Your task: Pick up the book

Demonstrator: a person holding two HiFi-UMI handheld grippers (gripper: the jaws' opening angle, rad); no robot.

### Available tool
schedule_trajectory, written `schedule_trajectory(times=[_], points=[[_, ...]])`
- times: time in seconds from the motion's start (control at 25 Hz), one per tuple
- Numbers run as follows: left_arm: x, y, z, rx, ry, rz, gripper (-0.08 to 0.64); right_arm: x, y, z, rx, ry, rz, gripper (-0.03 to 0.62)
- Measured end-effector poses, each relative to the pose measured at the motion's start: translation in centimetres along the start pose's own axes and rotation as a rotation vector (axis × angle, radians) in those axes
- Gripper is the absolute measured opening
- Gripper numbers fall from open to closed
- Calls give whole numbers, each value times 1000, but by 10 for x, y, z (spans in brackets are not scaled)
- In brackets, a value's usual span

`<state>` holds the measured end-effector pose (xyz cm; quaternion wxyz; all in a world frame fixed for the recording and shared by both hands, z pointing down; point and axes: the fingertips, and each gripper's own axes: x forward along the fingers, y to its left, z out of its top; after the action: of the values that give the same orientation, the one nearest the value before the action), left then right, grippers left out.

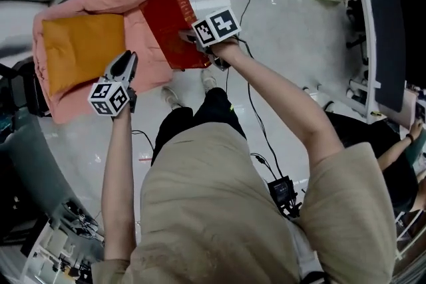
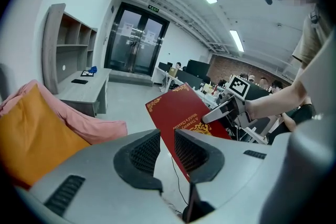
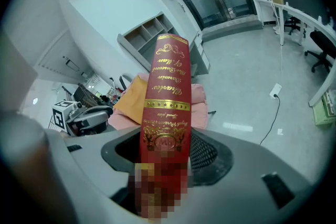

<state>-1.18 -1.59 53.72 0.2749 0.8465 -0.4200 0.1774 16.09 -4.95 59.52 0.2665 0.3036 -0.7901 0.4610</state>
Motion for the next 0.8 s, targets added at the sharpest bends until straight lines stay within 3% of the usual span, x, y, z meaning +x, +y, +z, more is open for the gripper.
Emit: schedule_trajectory(times=[0.4, 0.56, 0.8], points=[[-48, 38, 32, 54, -80, -50, 72, -5, 51, 19, 114, -136, 19, 249], [-67, 52, 38, 52, -91, -66, 72, -1, 80, 16, 148, -150, 58, 249], [-67, 64, 37, 73, -77, -99, 72, 19, 106, 16, 125, -135, 76, 249]])
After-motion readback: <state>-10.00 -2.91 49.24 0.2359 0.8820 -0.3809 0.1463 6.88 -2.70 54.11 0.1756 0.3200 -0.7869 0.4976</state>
